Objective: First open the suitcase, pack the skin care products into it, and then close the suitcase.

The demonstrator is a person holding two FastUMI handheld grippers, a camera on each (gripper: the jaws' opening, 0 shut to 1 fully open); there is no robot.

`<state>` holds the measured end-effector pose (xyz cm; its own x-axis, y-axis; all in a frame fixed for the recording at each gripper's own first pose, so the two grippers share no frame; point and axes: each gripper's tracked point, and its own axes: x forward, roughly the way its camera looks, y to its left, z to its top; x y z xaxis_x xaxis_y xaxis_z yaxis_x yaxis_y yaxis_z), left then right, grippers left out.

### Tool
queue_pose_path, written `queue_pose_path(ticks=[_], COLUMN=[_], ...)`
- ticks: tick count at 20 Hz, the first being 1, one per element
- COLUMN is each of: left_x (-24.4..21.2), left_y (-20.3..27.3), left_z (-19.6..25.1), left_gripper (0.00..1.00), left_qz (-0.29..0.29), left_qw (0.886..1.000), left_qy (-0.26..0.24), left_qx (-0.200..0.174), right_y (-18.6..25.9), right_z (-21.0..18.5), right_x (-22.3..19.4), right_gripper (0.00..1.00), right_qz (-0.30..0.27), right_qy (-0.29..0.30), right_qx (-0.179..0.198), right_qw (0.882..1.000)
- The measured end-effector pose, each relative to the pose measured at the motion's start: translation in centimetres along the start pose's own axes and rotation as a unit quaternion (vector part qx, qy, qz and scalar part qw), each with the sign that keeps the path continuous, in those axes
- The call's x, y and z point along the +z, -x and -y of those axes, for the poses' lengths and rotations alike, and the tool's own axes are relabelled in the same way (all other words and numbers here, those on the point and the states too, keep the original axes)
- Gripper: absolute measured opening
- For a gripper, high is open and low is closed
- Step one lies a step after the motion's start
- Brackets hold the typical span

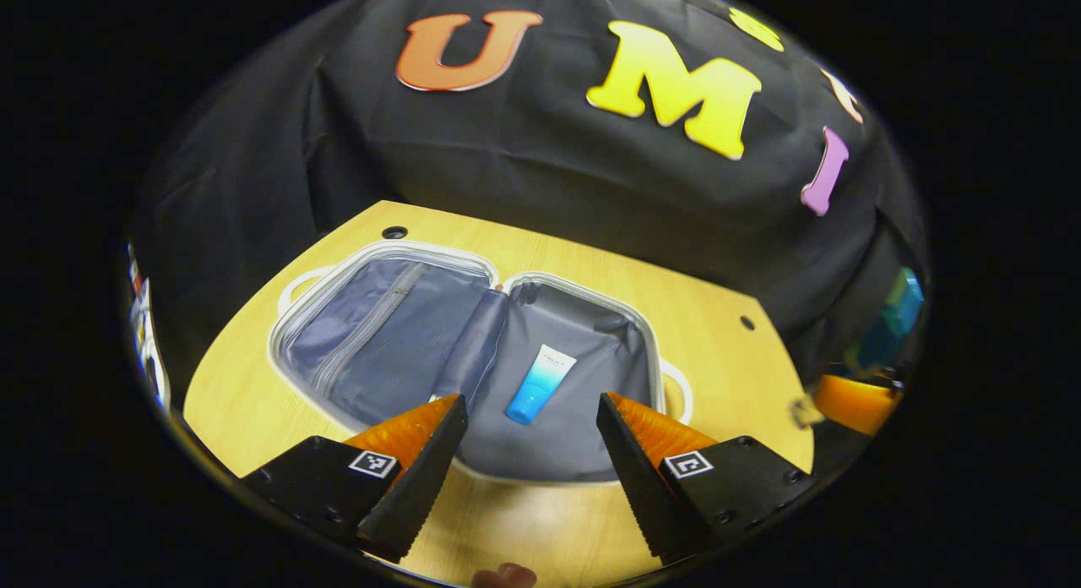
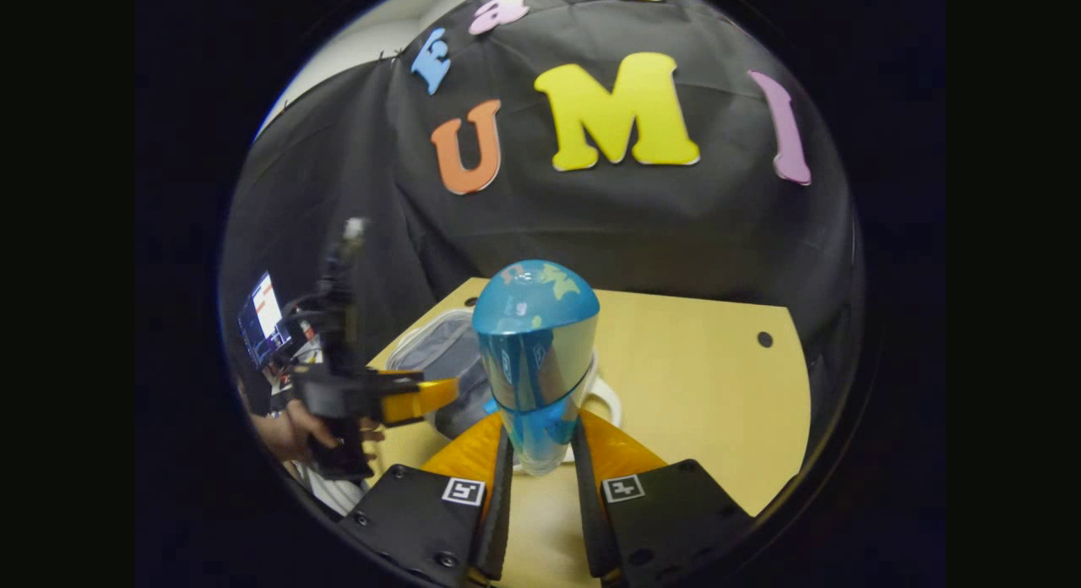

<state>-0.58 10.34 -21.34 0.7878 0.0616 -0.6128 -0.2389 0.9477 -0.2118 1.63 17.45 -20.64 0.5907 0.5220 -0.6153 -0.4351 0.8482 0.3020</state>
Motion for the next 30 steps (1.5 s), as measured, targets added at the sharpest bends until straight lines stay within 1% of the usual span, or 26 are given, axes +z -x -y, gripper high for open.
queue_pose_path(ticks=[2,3,5,6,9,12,14,16,19,20,21,22,23,24,25,26,27,28,29,30], left_x=[-1.2,-1.7,-3.1,-3.7,-6.4,-8.2,-8.9,-8.9,-7.9,-7.7,-7.4,-7.1,-6.9,-6.5,-6.2,-5.7,-5.3,-5.1,-4.9,-4.7], left_y=[3.4,5.0,7.1,8.0,10.5,12.4,12.8,13.2,13.4,13.3,13.3,13.2,13.1,12.9,12.8,12.7,12.6,12.5,12.4,12.2], left_z=[-1.2,-2.3,-4.9,-6.1,-9.9,-12.6,-14.3,-15.4,-16.3,-16.5,-16.6,-16.6,-16.7,-16.7,-16.8,-16.8,-16.8,-17.0,-16.9,-16.9], left_gripper=[0.98,0.98,0.98,0.98,0.98,0.98,0.99,0.99,0.98,0.98,0.98,0.98,0.98,0.98,0.98,0.98,0.98,0.98,0.98,0.98], left_qz=[0.008,0.011,0.017,0.016,0.013,0.004,0.003,0.001,0.009,0.011,0.014,0.015,0.015,0.017,0.019,0.022,0.026,0.027,0.027,0.028], left_qw=[1.000,1.000,0.999,0.998,0.994,0.987,0.981,0.978,0.977,0.977,0.978,0.978,0.978,0.979,0.980,0.981,0.982,0.983,0.984,0.985], left_qy=[0.009,0.009,0.019,0.029,0.062,0.116,0.146,0.159,0.159,0.157,0.156,0.155,0.154,0.150,0.144,0.137,0.129,0.122,0.117,0.112], left_qx=[0.009,0.019,0.044,0.054,0.086,0.113,0.125,0.134,0.141,0.141,0.141,0.138,0.138,0.136,0.135,0.133,0.132,0.131,0.129,0.127], right_y=[-4.9,-7.1,-10.9,-12.9,-16.8,-18.9,-19.7,-20.4,-20.3,-20.8,-20.8,-20.5,-20.7,-20.7,-20.8,-20.8,-20.8,-20.7,-20.4,-19.8], right_z=[-2.0,-2.5,-2.8,-2.9,-2.5,-1.5,-1.1,-1.3,-0.7,-0.6,-0.5,-0.4,-0.4,-0.5,-0.5,-0.7,-0.8,-0.8,-0.8,-0.9], right_x=[-0.7,-1.5,-3.1,-4.2,-7.4,-9.7,-10.5,-11.0,-12.1,-11.9,-11.8,-11.7,-11.9,-11.9,-12.0,-12.0,-12.1,-12.1,-12.2,-12.5], right_gripper=[0.34,0.34,0.34,0.34,0.34,0.34,0.34,0.34,0.34,0.34,0.31,0.34,0.31,0.34,0.34,0.31,0.37,0.37,0.40,0.40], right_qz=[-0.031,-0.049,-0.088,-0.108,-0.167,-0.208,-0.226,-0.244,-0.272,-0.270,-0.271,-0.273,-0.276,-0.277,-0.279,-0.279,-0.279,-0.278,-0.280,-0.283], right_qy=[-0.009,-0.013,-0.018,-0.029,-0.095,-0.168,-0.229,-0.290,-0.340,-0.353,-0.355,-0.358,-0.357,-0.352,-0.345,-0.338,-0.333,-0.331,-0.329,-0.327], right_qx=[0.019,0.021,0.011,0.003,-0.030,-0.076,-0.099,-0.114,-0.151,-0.161,-0.166,-0.173,-0.180,-0.187,-0.190,-0.192,-0.192,-0.191,-0.193,-0.193], right_qw=[0.999,0.999,0.996,0.994,0.981,0.961,0.942,0.918,0.887,0.881,0.879,0.876,0.874,0.874,0.876,0.878,0.880,0.881,0.881,0.881])
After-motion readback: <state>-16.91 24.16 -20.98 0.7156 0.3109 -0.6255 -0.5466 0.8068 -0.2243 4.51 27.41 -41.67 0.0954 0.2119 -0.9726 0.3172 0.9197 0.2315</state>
